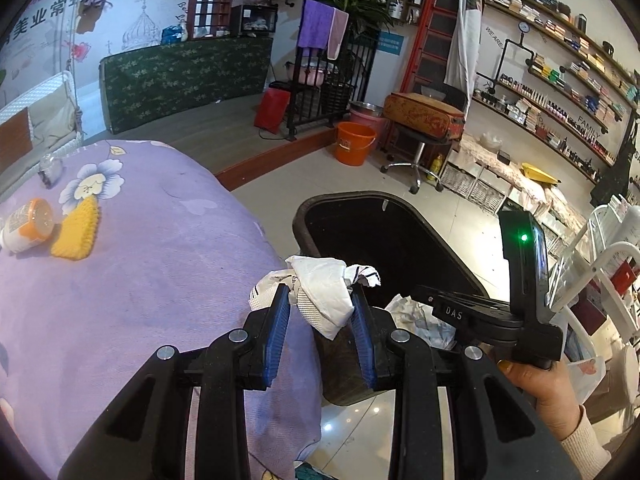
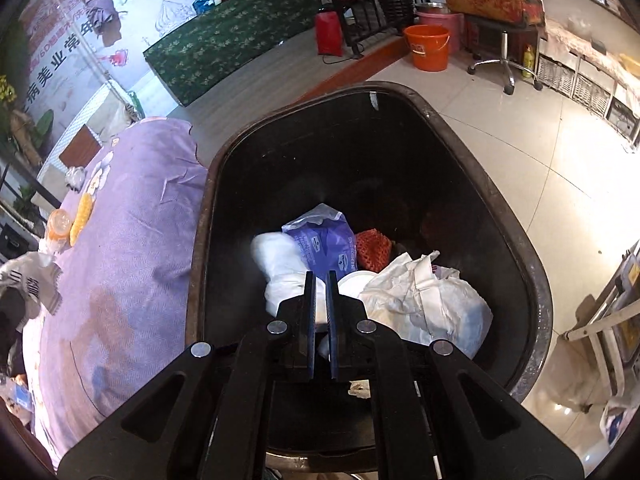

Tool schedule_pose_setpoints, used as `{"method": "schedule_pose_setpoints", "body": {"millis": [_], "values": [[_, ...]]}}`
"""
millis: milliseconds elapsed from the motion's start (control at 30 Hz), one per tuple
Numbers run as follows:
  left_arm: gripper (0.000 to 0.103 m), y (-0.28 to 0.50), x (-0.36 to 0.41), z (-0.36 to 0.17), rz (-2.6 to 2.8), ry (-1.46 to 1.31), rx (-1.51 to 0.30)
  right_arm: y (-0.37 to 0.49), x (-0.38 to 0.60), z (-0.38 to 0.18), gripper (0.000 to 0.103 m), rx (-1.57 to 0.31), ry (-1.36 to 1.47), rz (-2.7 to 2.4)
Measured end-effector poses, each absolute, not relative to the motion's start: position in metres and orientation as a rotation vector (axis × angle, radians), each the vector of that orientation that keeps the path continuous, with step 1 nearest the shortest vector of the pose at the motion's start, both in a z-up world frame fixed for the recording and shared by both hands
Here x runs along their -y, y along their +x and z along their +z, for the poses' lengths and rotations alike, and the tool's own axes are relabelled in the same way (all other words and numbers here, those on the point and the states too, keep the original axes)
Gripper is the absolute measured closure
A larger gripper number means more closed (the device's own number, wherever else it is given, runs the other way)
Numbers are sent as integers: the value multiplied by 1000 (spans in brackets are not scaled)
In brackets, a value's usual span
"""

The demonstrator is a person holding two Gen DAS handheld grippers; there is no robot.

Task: Collect trash
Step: 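Carry the tissue and cloth to the bin and release the tissue with the right tool, then lower the white cloth into the bin and open the left tool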

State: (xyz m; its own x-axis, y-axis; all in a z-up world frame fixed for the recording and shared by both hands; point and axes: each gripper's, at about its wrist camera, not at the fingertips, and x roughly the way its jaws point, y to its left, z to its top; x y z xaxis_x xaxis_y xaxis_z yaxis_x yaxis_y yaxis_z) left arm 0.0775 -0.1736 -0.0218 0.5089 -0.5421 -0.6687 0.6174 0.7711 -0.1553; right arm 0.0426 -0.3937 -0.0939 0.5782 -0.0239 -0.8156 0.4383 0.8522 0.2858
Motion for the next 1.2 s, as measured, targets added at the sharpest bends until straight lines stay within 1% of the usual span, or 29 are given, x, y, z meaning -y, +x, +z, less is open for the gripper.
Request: {"method": "schedule_pose_setpoints", "body": {"millis": [200,267,300,333,367,400,433,667,700,733,767,933,967,1000,1067,1100,1133,1167,1200], "values": [[73,77,197,-26,-751,135,-785,35,399,-80,97,-888,483,-311],[73,77,207,-28,-773,140,-795,30,403,-72,94,-865,488,-325],[73,78,210,-29,-781,142,-800,28,404,-69,88,-854,489,-333],[73,78,216,-31,-793,146,-807,26,407,-66,76,-845,490,-339],[73,79,220,-32,-801,152,-811,24,408,-63,69,-833,490,-348],[73,78,226,-33,-810,163,-813,20,410,-58,57,-812,485,-364],[73,78,230,-35,-817,174,-814,17,411,-54,53,-797,477,-379],[73,83,255,-52,-869,219,-873,-2,427,-31,45,-727,469,-439],[73,83,257,-54,-873,224,-879,-4,429,-30,42,-722,470,-446],[73,83,262,-57,-880,236,-891,-7,432,-27,37,-714,472,-453],[73,84,265,-60,-884,247,-899,-8,434,-25,35,-708,473,-459],[71,82,278,-72,-886,306,-925,-18,442,-15,35,-678,473,-488],[69,78,281,-73,-885,305,-925,-19,443,-14,35,-674,477,-491],[64,78,281,-74,-888,305,-926,-20,445,-12,34,-670,480,-494],[53,76,283,-73,-897,305,-925,-22,447,-10,34,-661,483,-502],[42,73,283,-71,-900,305,-915,-22,448,-11,34,-660,483,-503],[34,73,287,-69,-900,304,-903,-22,449,-10,34,-658,484,-505],[30,71,287,-67,-903,302,-886,-21,450,-10,34,-657,485,-507],[25,72,288,-67,-905,302,-874,-21,451,-10,34,-655,487,-510]]}}
